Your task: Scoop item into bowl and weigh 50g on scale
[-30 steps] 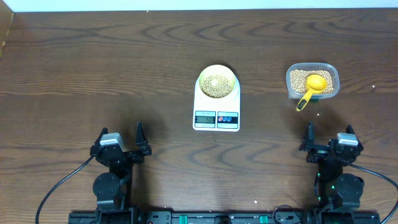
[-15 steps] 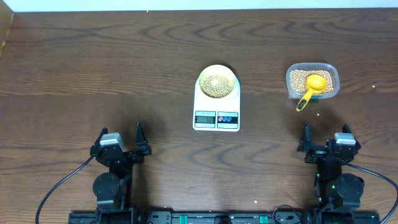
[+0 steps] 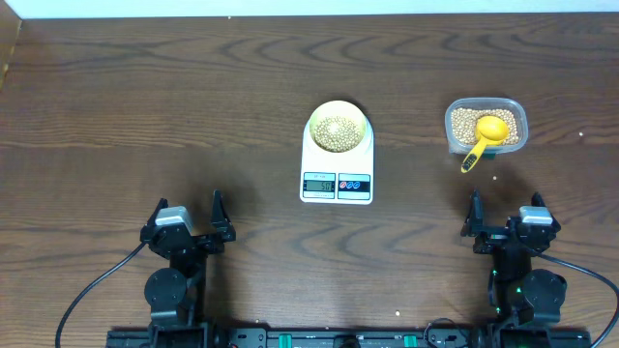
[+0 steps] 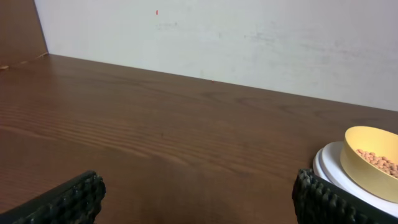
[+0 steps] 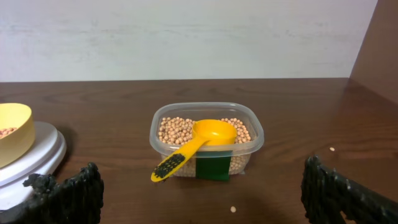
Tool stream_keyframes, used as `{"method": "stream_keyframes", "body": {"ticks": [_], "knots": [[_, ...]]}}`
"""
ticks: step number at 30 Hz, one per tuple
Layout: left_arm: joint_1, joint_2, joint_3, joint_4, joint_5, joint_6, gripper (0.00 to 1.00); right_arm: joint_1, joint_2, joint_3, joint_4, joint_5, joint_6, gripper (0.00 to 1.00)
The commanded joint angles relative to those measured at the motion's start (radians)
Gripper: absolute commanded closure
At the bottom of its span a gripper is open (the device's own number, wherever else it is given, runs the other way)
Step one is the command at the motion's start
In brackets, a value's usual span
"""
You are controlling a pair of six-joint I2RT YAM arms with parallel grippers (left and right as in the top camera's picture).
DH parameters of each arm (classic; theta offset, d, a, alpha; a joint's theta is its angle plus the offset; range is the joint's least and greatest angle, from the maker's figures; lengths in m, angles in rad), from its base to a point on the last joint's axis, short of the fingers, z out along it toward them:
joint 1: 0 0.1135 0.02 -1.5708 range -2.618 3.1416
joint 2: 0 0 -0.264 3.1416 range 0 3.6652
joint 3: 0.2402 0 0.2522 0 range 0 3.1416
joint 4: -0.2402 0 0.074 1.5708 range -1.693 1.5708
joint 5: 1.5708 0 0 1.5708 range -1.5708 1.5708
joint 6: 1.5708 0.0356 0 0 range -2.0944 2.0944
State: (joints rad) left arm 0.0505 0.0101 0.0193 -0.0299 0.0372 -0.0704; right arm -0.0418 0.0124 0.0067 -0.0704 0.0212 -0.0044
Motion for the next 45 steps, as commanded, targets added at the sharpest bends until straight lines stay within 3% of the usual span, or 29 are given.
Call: {"method": "stream_keyframes", "body": {"ticks": [1,45], "knots": [[0.003,-0.006,-0.015,-0.041,-0.031,0.017,0.02,-0.006,-0.007,-0.002,-0.005,-0.005,0.011,0.01],[0.003,-0.006,-0.015,-0.041,-0.031,0.017,0.02,0.037,-0.007,-0.002,-0.005,-0.005,0.011,0.01]]}}
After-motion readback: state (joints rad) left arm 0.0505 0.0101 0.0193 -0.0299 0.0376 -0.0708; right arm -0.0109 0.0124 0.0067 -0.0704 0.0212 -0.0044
